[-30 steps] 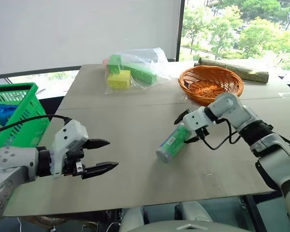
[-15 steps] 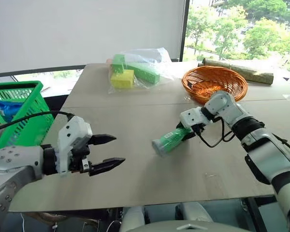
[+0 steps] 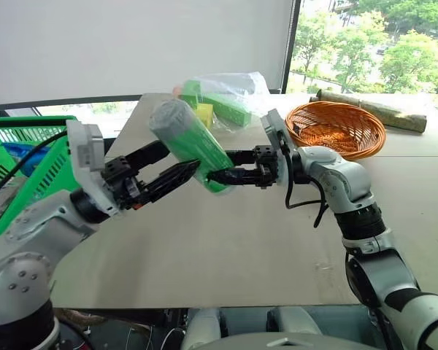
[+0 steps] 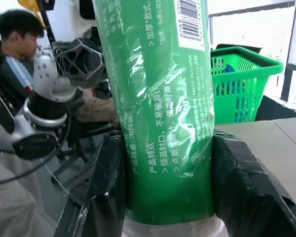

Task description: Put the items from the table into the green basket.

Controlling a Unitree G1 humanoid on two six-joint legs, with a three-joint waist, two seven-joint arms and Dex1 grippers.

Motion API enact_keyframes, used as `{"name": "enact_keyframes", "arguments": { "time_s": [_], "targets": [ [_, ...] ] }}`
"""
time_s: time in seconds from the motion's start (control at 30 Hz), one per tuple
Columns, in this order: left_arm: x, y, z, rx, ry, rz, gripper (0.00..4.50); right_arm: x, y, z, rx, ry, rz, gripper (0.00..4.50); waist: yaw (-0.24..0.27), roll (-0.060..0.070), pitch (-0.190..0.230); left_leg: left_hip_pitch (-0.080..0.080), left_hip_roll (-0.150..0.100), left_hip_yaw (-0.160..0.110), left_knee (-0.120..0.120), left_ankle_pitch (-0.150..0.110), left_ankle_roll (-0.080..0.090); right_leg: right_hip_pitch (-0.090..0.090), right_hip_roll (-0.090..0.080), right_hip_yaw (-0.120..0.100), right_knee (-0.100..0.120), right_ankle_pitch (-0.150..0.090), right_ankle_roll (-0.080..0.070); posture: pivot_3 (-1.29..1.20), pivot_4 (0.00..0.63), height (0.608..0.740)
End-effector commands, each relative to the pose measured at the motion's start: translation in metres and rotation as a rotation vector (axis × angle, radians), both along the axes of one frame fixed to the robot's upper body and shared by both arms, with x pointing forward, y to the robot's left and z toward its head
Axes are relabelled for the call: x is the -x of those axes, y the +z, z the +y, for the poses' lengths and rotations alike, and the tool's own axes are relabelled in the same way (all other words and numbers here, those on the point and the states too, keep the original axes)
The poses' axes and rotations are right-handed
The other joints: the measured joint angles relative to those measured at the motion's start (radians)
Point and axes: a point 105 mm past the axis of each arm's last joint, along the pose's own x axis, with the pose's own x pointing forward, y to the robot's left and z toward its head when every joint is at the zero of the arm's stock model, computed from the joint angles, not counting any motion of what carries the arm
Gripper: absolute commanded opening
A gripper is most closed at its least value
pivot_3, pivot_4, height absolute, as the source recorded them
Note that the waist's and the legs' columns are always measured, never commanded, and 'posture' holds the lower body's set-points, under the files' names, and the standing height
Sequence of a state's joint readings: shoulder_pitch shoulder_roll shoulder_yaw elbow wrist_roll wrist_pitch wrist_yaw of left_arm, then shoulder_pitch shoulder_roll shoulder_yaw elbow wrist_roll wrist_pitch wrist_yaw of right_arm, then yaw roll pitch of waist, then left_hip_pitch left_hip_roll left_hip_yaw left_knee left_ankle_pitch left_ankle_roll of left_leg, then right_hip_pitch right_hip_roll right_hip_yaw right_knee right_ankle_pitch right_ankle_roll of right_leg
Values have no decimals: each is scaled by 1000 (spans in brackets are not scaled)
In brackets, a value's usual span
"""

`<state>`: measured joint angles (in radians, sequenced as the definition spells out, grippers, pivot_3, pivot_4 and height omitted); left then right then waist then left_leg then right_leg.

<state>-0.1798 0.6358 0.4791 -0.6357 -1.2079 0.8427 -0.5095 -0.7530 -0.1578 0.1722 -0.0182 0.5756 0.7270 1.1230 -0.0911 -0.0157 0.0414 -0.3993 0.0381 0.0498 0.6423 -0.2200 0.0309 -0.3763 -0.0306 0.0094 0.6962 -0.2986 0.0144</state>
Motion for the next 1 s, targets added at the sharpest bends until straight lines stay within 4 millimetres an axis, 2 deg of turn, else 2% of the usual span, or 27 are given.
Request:
{"name": "enact_keyframes", "arguments": {
  "time_s": [0.03,0.17,0.27,0.33,0.37,0.43,0.47,0.5,0.57,0.63,0.67,0.7,0.77,0.83,0.9,1.0],
  "targets": [
    [-6,15,-1,74,22,-54,4110,23,15,9,-47,94,-42,1780,-4,0,0,0,0,0,0,0,0,0,1,0,0,0,0,-97,0,740],
    [-11,16,-1,92,31,-45,4110,27,13,9,-37,106,-47,1780,-6,0,0,0,1,0,0,0,0,0,4,2,-1,0,0,-97,0,740],
    [-12,14,1,88,33,-41,3259,25,14,9,-41,99,-41,1780,-7,0,0,0,1,0,0,0,0,0,6,2,-1,0,0,-110,0,740],
    [-13,15,2,89,29,-42,2488,26,12,7,-30,106,-30,1780,-7,0,0,0,1,0,0,0,0,-1,10,3,-1,0,0,-112,0,740],
    [-13,15,2,88,30,-42,2158,27,12,7,-25,113,-19,2757,-7,0,0,0,1,0,0,0,0,-1,11,3,-1,0,0,-112,0,740],
    [-20,12,6,57,75,-42,2089,26,11,5,-21,105,-15,3480,-7,0,0,0,2,0,0,0,0,-1,11,3,-1,0,0,-114,0,740],
    [-25,10,11,27,120,-41,2083,25,11,5,-21,95,-21,4182,-7,0,0,0,2,0,0,0,0,-1,12,3,-1,0,0,-114,0,740],
    [-33,8,17,-6,185,-48,2083,22,12,4,-27,74,-34,4333,-7,0,0,0,2,0,0,0,0,-1,12,3,-1,0,0,-108,0,740],
    [-57,6,49,-74,419,-45,2082,18,18,-2,-50,42,-51,4500,-4,0,0,0,2,0,0,0,0,-1,12,3,-1,0,0,-98,0,740],
    [-74,5,94,-182,698,-14,2082,13,33,-11,-106,11,-90,4500,-2,0,1,0,1,0,0,0,0,-1,12,3,-1,0,0,-85,0,740],
    [-77,2,114,-286,815,17,2082,11,40,-14,-137,-5,-101,4500,-8,1,1,1,1,0,-1,0,0,-1,13,4,-1,0,0,-85,0,740],
    [-76,-1,135,-490,939,40,2082,11,49,-18,-167,-9,-108,4500,-18,-1,2,2,2,0,-1,0,0,-1,14,6,0,0,0,-82,0,740],
    [-62,17,174,-680,1165,40,2082,15,65,-27,-212,-5,-140,4500,-32,-6,4,0,3,-3,-3,0,0,-5,16,8,-1,0,-1,-68,0,740],
    [-46,32,198,-662,1300,58,2082,13,73,-30,-226,-39,-193,4500,-25,-6,4,-1,5,-4,-6,0,0,-7,14,6,-1,0,-1,-57,0,740],
    [-27,32,228,-772,1421,91,2082,5,76,-31,-207,-110,-261,4500,-21,-7,3,-6,5,-2,-7,-1,-1,-11,11,6,-2,0,-1,-52,0,740],
    [8,39,278,-987,1618,130,2082,-9,69,-35,-103,-199,-404,4500,-21,-6,4,-15,3,-1,-7,-1,-3,-22,9,8,-2,0,-1,-45,0,740]
  ]
}}
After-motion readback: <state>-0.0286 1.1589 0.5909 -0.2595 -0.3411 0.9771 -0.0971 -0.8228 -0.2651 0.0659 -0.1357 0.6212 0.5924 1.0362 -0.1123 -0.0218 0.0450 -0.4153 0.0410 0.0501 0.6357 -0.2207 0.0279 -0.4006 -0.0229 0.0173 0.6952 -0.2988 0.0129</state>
